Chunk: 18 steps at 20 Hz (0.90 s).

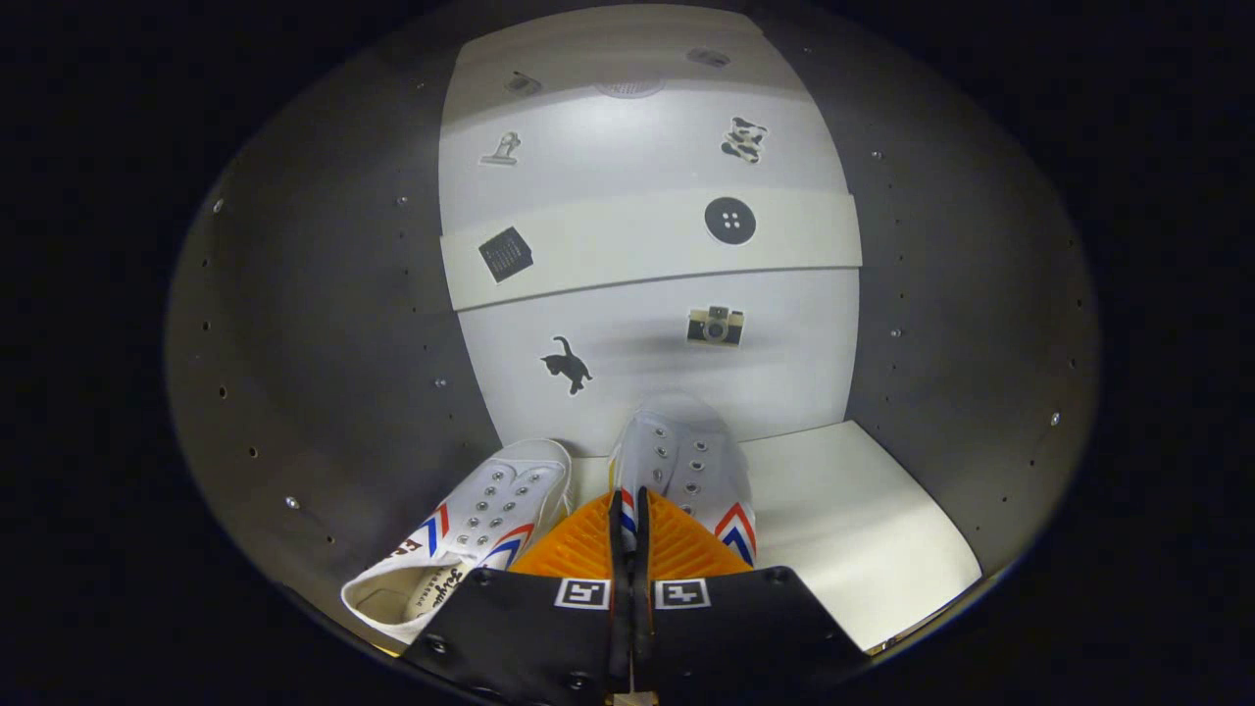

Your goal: Open the shoe cabinet door, grab the shoes and put them into the shoe cabinet, then close the shoe cabinet door.

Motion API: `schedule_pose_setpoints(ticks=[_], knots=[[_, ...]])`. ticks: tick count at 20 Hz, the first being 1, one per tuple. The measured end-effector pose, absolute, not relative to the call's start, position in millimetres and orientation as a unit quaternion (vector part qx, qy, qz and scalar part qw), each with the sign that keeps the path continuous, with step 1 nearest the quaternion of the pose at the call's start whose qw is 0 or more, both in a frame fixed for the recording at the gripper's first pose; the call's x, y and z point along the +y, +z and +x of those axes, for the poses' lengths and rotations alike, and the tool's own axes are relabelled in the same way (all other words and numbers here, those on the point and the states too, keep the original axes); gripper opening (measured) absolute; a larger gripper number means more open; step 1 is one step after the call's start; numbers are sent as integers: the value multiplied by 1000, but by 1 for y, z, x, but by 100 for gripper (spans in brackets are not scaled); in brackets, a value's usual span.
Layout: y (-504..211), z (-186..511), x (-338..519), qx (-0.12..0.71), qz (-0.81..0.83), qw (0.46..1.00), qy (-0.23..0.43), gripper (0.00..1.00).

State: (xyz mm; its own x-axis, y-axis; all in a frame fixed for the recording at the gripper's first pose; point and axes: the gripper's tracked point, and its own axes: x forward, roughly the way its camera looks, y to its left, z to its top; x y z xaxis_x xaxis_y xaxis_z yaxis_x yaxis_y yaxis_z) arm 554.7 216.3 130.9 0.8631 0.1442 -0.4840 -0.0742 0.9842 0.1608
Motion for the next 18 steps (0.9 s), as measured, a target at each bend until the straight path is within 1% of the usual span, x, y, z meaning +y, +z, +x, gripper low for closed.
schedule_pose_setpoints(ticks=[1,2,3,5,7,8,9,14,18], knots=[[137,552,218,245,68,965,65,5],[144,548,221,234,69,967,68,12],[153,542,221,224,69,969,73,23],[171,520,225,215,80,969,91,61],[190,498,216,195,78,974,87,100],[201,486,210,181,71,978,78,98],[211,472,205,168,63,981,73,98],[262,390,194,120,51,988,86,98],[297,333,165,78,18,995,61,98]])
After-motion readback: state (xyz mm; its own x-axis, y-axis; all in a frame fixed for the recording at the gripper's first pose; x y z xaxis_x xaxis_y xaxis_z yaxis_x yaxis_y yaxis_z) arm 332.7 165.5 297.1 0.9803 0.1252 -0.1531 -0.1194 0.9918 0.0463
